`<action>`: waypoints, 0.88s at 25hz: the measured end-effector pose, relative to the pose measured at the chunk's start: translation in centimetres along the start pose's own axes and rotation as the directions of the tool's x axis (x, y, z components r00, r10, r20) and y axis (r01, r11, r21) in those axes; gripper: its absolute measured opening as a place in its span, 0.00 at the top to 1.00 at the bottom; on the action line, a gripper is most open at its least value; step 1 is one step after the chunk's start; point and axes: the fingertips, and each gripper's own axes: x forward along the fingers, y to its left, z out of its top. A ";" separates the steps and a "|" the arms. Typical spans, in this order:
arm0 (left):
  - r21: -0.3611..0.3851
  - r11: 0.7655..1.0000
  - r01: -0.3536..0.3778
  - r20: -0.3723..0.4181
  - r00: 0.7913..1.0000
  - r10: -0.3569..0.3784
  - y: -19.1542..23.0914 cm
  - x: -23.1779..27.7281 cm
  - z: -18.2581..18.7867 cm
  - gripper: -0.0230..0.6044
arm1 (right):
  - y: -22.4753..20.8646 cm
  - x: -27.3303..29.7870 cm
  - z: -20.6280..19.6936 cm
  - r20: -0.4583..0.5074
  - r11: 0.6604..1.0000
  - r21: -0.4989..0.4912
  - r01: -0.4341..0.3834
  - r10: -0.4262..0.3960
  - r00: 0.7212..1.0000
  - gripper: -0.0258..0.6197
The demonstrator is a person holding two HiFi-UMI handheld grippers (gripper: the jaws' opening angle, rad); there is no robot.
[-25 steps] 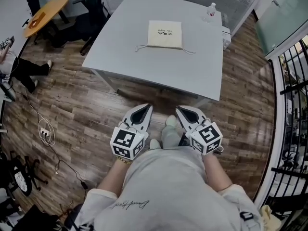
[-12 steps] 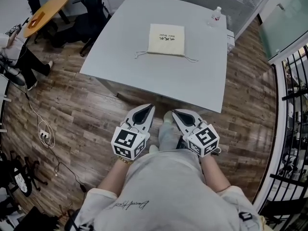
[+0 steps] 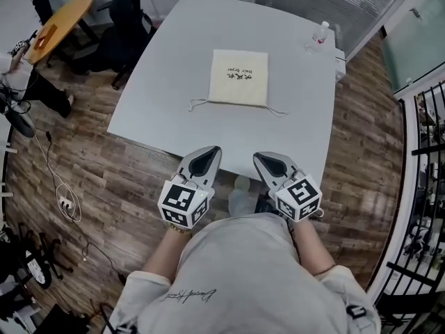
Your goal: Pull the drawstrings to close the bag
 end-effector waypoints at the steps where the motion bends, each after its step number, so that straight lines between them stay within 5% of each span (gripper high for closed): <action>1: 0.000 1.000 -0.004 0.002 1.000 0.004 0.5 0.8 0.5 0.95 | -0.8 0.6 0.4 -0.004 1.000 -0.001 -0.006 0.006 1.000 0.93; 22: 0.010 1.000 -0.029 -0.023 0.999 0.029 3.8 10.4 3.7 0.95 | -11.4 3.4 4.0 -0.002 1.000 -0.004 -0.013 0.013 1.000 0.93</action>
